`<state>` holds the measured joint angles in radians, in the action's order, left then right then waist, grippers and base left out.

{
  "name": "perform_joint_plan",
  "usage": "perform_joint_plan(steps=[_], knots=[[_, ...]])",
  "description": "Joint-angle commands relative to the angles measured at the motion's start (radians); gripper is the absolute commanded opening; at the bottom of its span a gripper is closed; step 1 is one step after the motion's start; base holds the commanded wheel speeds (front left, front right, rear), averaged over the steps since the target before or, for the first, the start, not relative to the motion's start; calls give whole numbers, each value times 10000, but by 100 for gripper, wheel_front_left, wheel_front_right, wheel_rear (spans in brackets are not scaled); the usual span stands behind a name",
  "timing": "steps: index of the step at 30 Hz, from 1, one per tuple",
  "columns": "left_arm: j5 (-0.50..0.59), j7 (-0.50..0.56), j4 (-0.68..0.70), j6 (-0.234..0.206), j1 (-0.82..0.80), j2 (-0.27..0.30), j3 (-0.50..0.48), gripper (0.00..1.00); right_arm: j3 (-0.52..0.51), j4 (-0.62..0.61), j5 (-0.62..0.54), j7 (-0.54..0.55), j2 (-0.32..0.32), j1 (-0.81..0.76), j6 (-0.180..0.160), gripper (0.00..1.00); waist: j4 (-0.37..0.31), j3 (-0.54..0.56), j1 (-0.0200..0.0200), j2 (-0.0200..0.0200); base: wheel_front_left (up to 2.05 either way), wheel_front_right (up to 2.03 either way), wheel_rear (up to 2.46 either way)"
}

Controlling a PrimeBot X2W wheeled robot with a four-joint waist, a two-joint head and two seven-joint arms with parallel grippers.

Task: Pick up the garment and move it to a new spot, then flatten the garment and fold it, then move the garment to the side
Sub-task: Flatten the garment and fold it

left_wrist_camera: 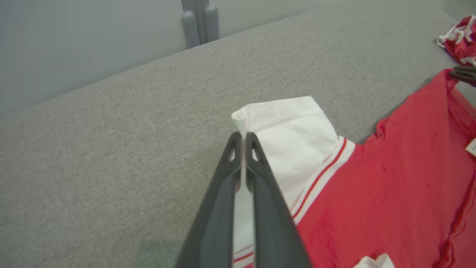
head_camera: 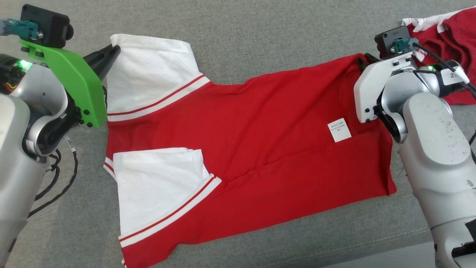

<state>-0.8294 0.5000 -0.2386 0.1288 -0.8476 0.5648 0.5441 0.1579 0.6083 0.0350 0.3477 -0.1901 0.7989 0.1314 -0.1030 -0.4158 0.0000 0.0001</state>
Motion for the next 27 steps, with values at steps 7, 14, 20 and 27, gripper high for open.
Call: perform_joint_plan(steps=[7, 14, 20, 27], knots=[[-194, -427, -422, 17, -288, -9, 233, 0, -452, 455, -1, 235, -34, 168, -18, 0, 189, 247, 0, -1, 0, 0, 0], [251, -1437, -1074, -80, -743, -121, 75, 0, -811, 759, -165, -691, 108, 616, -17, 0, 218, 483, 0, -1, 0, 0, 0], [351, -1966, -1454, -58, -854, -274, 130, 0, -982, 1108, -232, -1689, 312, 875, -19, 0, 272, 774, 0, -1, 0, 0, 0], [-52, -2537, -755, 6, 32, -73, 239, 0, -562, 886, 61, -2523, 120, 38, -19, 0, 389, 1248, 0, -1, 0, 0, 0]])
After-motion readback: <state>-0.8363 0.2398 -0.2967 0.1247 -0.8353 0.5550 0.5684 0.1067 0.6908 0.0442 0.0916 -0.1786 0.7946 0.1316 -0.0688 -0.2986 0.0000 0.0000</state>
